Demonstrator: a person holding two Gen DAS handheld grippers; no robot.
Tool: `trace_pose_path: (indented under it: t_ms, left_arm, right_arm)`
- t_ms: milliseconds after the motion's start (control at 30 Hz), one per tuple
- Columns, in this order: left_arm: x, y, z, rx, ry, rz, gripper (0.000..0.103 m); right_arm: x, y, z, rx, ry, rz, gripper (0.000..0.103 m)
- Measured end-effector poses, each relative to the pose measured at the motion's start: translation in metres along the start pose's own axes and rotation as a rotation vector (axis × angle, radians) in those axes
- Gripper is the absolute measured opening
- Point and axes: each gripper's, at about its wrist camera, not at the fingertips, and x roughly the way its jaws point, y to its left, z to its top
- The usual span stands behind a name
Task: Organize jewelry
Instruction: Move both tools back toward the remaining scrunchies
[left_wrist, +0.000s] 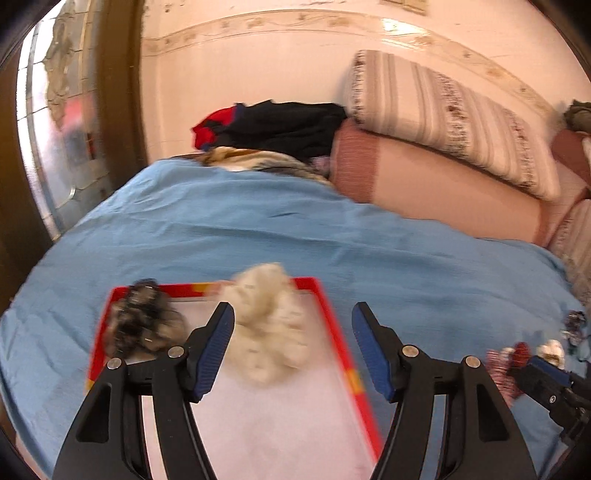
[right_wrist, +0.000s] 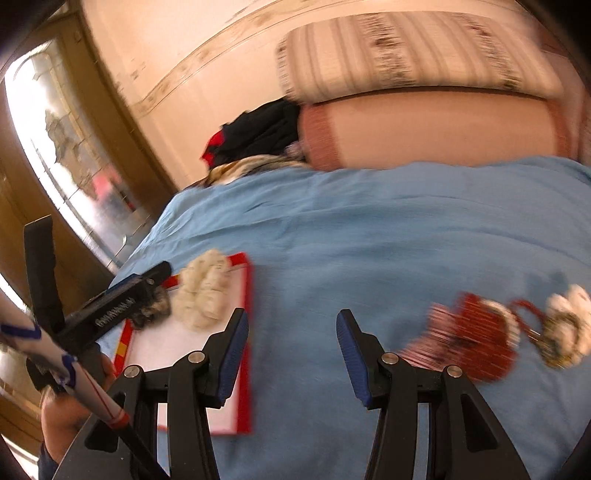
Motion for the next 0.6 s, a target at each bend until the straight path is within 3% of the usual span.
trace_pose_path:
  t_ms: [167,300,400,500,600]
  left_arm:
    - [-0.021,-0.039,-0.016,0.018,-0.006,-0.109,0.065]
    - [-0.038,-0.069,-0.038,0.017,0.038,-0.226,0.065]
    - [-0.050,-0.100,-0.065,0.085,0.083,-0.280,0.065]
    - [-0.054,-0.125,-0.082,0.133,0.152,-0.330,0.065]
    - [-0.058,-0.139,-0.087,0.174,0.133,-0.323,0.065]
  right_arm:
    - [-0.052,-0.059,-0.016,0.079,-0.056,-0.071,0.054]
    - [-0.088,-0.106,-0.035,0.132,-0.107,-0.122,0.054]
    - [-0.104,-0.141,-0.043,0.198,-0.129,-0.135,0.054]
    - [-0.118,-0.167,-0.046,0.256,-0.154,-0.144,0.054]
    - [-0.124,-0.181,-0.044,0.300,-0.165,-0.113,0.054]
